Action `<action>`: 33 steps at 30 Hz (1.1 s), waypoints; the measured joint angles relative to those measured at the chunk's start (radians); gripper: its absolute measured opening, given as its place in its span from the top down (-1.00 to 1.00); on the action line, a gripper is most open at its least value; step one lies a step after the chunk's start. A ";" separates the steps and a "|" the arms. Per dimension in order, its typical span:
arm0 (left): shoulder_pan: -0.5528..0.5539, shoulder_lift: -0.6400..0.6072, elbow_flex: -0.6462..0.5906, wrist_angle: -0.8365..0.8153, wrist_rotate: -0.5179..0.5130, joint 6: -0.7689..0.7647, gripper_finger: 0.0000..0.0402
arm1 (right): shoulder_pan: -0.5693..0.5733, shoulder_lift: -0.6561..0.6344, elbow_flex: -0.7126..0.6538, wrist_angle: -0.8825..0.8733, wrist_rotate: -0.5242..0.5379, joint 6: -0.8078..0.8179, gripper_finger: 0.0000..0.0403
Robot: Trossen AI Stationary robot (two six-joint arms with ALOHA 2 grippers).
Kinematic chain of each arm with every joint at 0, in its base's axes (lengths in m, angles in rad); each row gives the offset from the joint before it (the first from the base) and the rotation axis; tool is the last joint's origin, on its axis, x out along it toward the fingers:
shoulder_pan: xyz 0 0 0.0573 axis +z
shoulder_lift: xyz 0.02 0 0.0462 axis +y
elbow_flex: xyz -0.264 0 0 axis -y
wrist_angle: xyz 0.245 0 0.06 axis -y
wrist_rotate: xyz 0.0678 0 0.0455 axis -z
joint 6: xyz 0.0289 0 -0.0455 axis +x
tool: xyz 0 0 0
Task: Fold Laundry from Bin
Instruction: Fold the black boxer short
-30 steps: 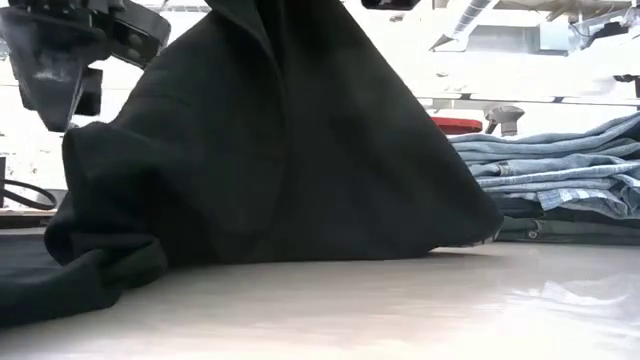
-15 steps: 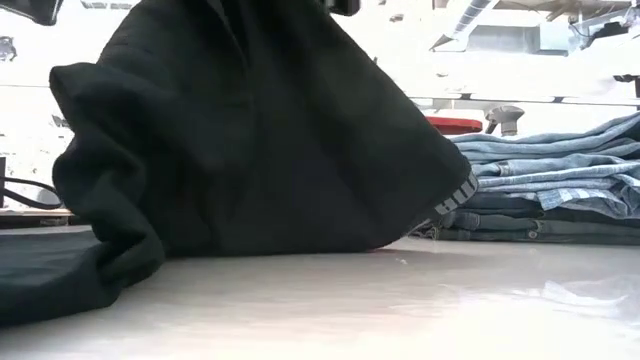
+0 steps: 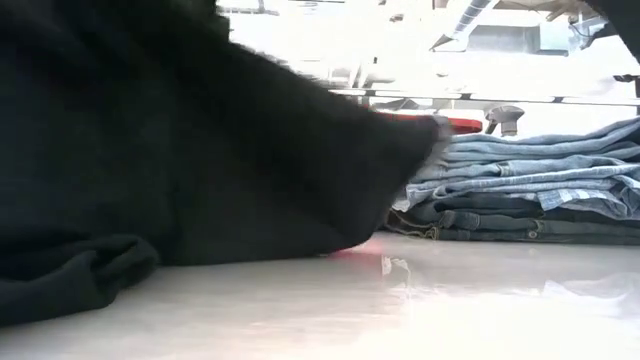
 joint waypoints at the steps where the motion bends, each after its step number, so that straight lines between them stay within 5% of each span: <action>1: 0.001 -0.001 0.000 -0.001 -0.005 0.000 1.00 | 0.000 0.029 0.044 -0.014 -0.028 -0.012 0.93; 9: 0.002 -0.001 0.000 -0.003 -0.029 -0.017 1.00 | -0.017 0.134 0.354 -0.278 -0.050 -0.197 0.93; 25: 0.002 0.000 0.000 -0.003 -0.105 -0.053 1.00 | -0.062 0.234 0.350 -0.339 -0.071 -0.301 0.90; 33: 0.002 0.000 0.000 -0.004 -0.114 -0.064 1.00 | -0.082 0.226 0.351 -0.334 -0.052 -0.418 0.50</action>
